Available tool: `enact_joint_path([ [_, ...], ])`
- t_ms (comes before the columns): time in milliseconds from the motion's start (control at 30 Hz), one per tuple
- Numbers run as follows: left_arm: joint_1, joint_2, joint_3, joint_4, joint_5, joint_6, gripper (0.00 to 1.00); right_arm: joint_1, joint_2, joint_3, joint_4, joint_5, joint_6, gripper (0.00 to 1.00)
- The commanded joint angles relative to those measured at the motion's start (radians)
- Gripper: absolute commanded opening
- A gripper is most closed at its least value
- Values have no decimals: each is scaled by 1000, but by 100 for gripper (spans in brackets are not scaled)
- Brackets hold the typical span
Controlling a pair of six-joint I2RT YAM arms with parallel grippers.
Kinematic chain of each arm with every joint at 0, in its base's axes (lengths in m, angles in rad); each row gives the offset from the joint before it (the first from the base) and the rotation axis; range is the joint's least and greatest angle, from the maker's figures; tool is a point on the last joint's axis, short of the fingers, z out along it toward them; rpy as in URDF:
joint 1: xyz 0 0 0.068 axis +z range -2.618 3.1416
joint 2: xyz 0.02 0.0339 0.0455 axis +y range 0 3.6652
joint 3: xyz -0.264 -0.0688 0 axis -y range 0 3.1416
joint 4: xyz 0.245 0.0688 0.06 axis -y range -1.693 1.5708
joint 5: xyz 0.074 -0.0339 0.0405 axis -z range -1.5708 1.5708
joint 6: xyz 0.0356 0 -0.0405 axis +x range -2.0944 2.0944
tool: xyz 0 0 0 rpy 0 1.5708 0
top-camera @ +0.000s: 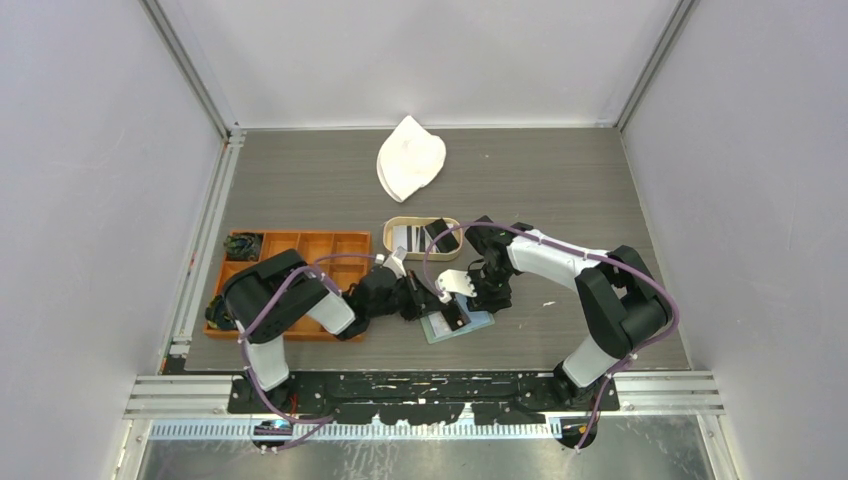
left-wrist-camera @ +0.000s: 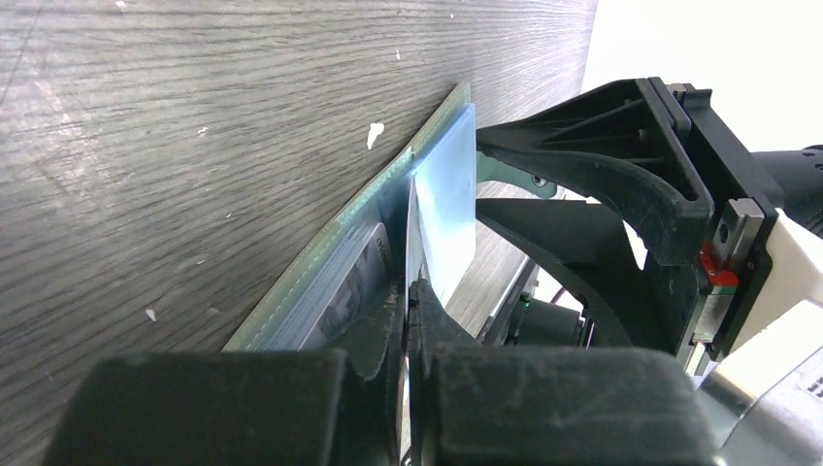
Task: Put the credit cards into the card holder
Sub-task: Insert the credit card into the card holder.
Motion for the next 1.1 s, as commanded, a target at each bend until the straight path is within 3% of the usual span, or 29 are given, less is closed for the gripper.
enact_joint_path([
  [0,-4,33,12,7,18,-10,0,17,24,-3,7,-43,4,49],
  [1067,-3,56,18,-27,87,-45,1,30,25,-10,24,-25,12,50],
])
